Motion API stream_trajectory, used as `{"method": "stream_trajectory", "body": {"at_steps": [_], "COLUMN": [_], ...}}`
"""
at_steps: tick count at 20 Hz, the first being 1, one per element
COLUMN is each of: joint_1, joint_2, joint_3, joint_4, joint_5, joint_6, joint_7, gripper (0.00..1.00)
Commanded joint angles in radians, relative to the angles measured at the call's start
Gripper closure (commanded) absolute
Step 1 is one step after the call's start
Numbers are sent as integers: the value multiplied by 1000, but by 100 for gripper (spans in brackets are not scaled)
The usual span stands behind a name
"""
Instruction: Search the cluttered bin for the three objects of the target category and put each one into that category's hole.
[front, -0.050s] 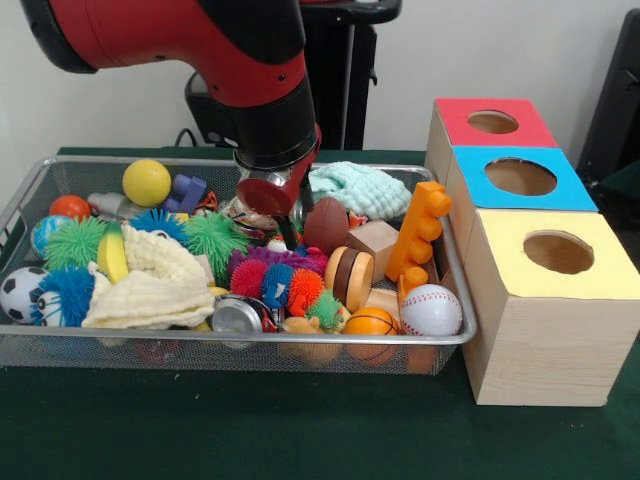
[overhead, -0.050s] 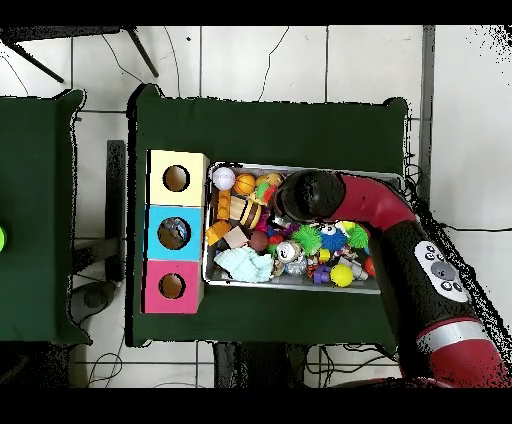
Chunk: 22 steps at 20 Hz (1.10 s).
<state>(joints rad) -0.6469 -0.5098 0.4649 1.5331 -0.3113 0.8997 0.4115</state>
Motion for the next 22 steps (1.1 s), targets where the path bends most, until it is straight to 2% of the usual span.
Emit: {"method": "stream_trajectory", "body": {"at_steps": [1, 7, 14, 22], "joint_1": [25, 50, 90, 129], "joint_2": [33, -29, -105, -138], "joint_3": [-66, -102, -112, -131], "joint_4": [80, 137, 192, 244], "joint_5": [55, 87, 168, 227], "joint_6": [79, 110, 165, 119], "joint_7": [264, 287, 304, 328], "gripper": [0, 0, 0, 0]}}
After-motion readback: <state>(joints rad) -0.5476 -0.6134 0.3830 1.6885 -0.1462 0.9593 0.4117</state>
